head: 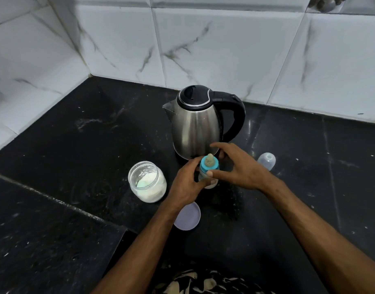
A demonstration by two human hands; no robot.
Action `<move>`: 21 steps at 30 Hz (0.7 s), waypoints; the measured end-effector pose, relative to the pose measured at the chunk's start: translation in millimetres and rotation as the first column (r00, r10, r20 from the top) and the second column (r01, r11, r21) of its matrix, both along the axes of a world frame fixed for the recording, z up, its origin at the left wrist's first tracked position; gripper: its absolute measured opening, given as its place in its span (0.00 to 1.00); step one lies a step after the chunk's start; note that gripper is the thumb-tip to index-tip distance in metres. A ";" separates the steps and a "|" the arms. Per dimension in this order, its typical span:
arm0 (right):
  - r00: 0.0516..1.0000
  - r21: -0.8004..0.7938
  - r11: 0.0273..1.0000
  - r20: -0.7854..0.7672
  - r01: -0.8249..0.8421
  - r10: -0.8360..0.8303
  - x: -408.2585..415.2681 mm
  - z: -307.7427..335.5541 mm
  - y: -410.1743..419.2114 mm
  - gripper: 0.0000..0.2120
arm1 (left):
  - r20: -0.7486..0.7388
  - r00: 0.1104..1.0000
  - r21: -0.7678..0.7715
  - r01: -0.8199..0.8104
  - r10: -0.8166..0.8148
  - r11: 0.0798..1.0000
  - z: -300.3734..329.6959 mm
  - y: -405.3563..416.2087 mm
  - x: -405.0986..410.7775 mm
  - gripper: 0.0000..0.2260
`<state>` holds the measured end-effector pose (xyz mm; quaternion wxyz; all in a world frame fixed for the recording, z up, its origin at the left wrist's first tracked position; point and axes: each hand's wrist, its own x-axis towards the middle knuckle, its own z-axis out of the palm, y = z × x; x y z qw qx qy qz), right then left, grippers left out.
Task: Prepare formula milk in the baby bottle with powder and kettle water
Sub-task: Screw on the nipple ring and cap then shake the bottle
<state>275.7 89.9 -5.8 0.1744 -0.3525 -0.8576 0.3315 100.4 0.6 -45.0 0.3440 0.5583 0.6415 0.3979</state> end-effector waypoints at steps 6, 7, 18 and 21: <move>0.999 0.078 0.996 -0.004 0.041 -0.040 -1.9 -6.0 -7.6 0.23 | -0.024 1.000 0.019 0.007 -0.006 1.000 -2.1 0.3 -0.8 0.27; 0.998 0.101 0.993 0.006 0.068 -0.069 -0.4 -4.1 -6.6 0.23 | -0.025 1.000 0.016 0.006 -0.006 1.000 -2.2 0.6 -0.7 0.27; 0.996 0.056 0.995 -0.032 0.083 -0.081 -8.4 -8.9 -7.3 0.23 | -0.020 1.000 0.017 0.006 -0.006 1.000 -3.7 1.2 -1.3 0.27; 0.989 0.060 0.987 -0.031 0.147 -0.145 -10.3 -11.7 -9.7 0.29 | -0.037 0.999 0.022 0.003 -0.002 1.000 -4.1 0.7 -1.8 0.26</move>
